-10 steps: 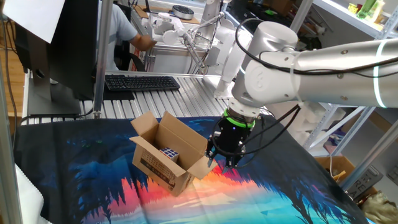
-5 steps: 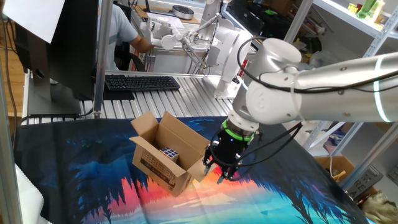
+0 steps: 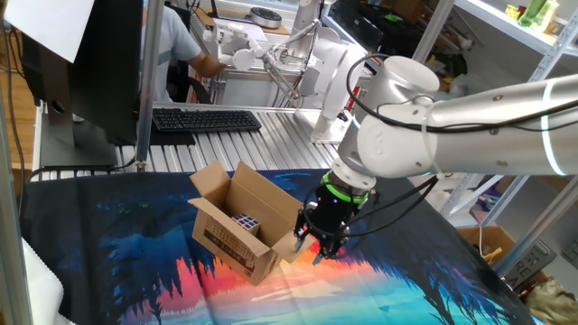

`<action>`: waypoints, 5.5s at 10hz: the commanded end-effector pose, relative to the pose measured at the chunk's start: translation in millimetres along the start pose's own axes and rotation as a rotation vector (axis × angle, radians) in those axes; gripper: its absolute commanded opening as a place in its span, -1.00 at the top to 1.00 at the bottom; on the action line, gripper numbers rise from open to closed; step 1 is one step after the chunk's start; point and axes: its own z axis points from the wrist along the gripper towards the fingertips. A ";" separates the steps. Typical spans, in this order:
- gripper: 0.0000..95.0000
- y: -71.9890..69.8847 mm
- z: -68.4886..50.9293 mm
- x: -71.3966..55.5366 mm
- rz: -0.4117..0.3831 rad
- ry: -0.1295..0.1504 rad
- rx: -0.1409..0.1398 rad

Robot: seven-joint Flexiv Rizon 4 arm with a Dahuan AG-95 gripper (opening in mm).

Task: Cover the box

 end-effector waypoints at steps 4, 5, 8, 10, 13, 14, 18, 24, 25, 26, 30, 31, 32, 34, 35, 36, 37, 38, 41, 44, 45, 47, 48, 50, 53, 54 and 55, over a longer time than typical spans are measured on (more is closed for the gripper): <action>-0.20 13.7 -8.6 2.8 0.108 0.026 -0.010; -0.20 14.8 -9.0 2.4 0.112 0.025 -0.012; -0.20 16.3 -7.8 1.6 0.122 0.022 -0.017; -0.20 18.0 -3.8 1.4 0.126 0.021 -0.027; -0.20 30.1 -4.5 -2.8 0.143 0.019 -0.034; -0.20 36.3 -6.9 -4.8 0.152 0.020 -0.035; -0.20 59.4 -11.7 -7.0 0.174 0.022 -0.031; -0.20 68.1 -18.4 -1.3 0.087 -0.016 0.038; -0.60 60.3 -19.0 -0.9 0.068 -0.016 0.036; -0.60 52.3 -16.6 -0.5 0.050 -0.017 0.028; -0.60 36.1 -6.2 1.4 0.017 -0.016 0.002; -0.60 36.0 -6.2 1.4 0.017 -0.016 0.004; -0.60 35.8 -6.0 1.3 0.020 -0.016 0.003; -0.60 33.0 -2.8 -0.5 0.034 -0.016 -0.013; -0.60 29.7 0.8 -2.7 0.032 -0.014 -0.021; -0.60 26.7 3.9 -4.5 0.026 -0.014 -0.026; -0.60 22.5 8.2 -7.3 0.025 -0.014 -0.033; -0.60 21.2 10.2 -8.5 0.049 -0.005 -0.053; -0.20 30.9 6.9 -8.9 0.131 0.011 -0.098; -0.20 61.2 1.8 -9.7 0.233 0.003 -0.113; -0.20 67.7 5.6 -8.8 0.238 -0.011 -0.122; -0.20 68.7 7.1 -7.8 0.239 -0.015 -0.124; -0.20 70.2 5.1 -6.9 0.245 -0.014 -0.123; -0.20 73.4 1.5 -6.1 0.253 -0.014 -0.120; -0.20 74.9 1.9 -7.2 0.258 -0.014 -0.123; -0.20 75.3 3.6 -7.4 0.270 -0.015 -0.125; -0.20 75.5 5.0 -7.5 0.274 -0.018 -0.126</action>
